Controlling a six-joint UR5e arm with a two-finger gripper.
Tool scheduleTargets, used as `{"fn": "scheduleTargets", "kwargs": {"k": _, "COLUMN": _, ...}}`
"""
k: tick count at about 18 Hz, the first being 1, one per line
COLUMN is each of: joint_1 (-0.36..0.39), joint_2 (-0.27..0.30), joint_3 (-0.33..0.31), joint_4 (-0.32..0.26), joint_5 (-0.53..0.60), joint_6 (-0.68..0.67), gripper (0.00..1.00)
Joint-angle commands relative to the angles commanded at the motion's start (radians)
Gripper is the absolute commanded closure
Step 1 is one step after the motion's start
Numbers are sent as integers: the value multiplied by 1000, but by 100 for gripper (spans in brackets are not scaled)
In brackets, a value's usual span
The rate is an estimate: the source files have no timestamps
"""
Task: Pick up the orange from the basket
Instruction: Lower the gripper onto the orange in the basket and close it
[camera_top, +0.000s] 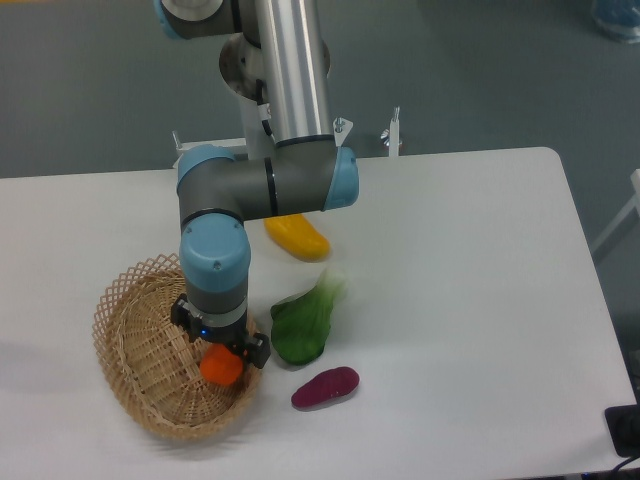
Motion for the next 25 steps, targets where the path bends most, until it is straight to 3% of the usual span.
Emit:
{"fn": "scheduleTargets", "kwargs": {"k": 6, "joint_1": -15, "joint_2": -20, "joint_3": 5, "joint_4": 5, "joint_5": 46, "joint_6": -2, "gripper": 0}}
{"fn": "scheduleTargets", "kwargs": {"k": 9, "joint_1": -15, "joint_2": -17, "joint_3": 9, "joint_4": -3, "joint_5": 41, "joint_6": 2, "gripper": 37}}
{"fn": "scheduleTargets", "kwargs": {"k": 11, "joint_1": -14, "joint_2": -12, "joint_3": 17, "joint_4": -5, "joint_5": 35, "joint_6": 3, "gripper": 53}}
{"fn": "scheduleTargets", "kwargs": {"k": 18, "joint_1": -6, "joint_2": -2, "joint_3": 29, "joint_4": -15, "joint_5": 9, "joint_6": -6, "gripper": 53}}
{"fn": "scheduleTargets", "kwargs": {"k": 22, "joint_1": 20, "joint_2": 20, "joint_3": 23, "joint_4": -17, "joint_5": -44, "joint_6": -9, "gripper": 72}}
{"fn": "scheduleTargets", "kwargs": {"k": 25, "joint_1": 44, "joint_2": 40, "joint_3": 15, "joint_4": -18, "joint_5": -67, "joint_6": -9, "gripper": 75}}
